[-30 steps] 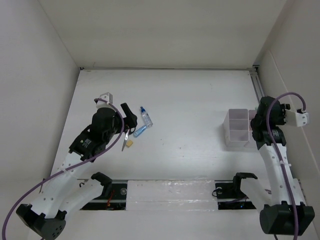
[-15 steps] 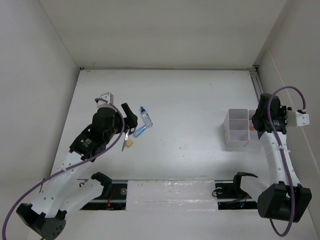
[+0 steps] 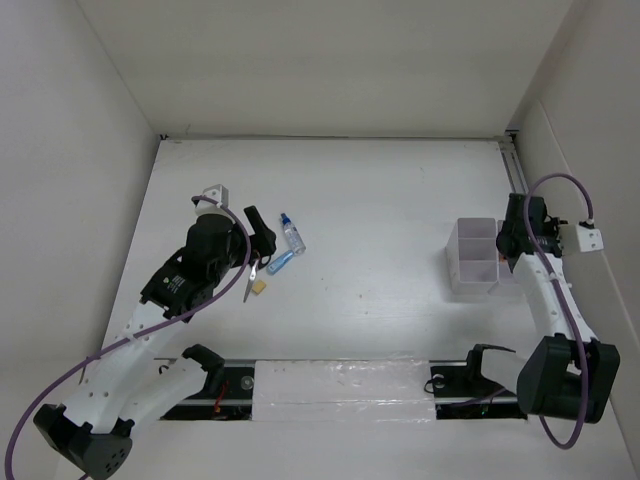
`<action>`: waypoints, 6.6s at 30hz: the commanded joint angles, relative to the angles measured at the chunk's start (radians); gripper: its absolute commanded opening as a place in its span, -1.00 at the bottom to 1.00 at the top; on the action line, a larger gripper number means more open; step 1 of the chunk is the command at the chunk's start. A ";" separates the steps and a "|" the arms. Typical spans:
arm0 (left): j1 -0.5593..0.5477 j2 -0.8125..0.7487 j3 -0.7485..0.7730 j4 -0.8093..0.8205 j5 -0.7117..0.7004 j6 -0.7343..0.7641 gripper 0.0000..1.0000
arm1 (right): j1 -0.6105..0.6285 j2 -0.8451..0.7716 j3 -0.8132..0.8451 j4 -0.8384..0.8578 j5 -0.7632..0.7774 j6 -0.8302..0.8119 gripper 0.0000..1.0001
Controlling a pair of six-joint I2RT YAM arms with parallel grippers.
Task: Sort the stationery into containers
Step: Place the stationery into the container, then grab a piece of stationery with the left arm
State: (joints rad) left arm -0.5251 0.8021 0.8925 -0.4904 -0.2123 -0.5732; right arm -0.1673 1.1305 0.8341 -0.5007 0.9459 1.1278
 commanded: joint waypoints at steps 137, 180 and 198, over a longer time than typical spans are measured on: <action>0.004 0.707 0.169 0.116 0.166 0.360 0.85 | 1.062 -0.379 0.019 0.284 -0.607 -0.478 1.00; 0.004 0.878 0.177 0.115 0.275 0.369 0.95 | 0.982 -0.434 -0.084 0.378 -0.532 -0.379 1.00; 0.004 0.905 0.131 0.082 0.223 0.303 0.76 | 0.982 -0.471 -0.093 0.378 -0.532 -0.379 1.00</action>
State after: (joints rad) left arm -0.5217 1.7027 1.0515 -0.3744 0.0319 -0.2462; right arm 0.8185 0.6731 0.7376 -0.1707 0.4187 0.7418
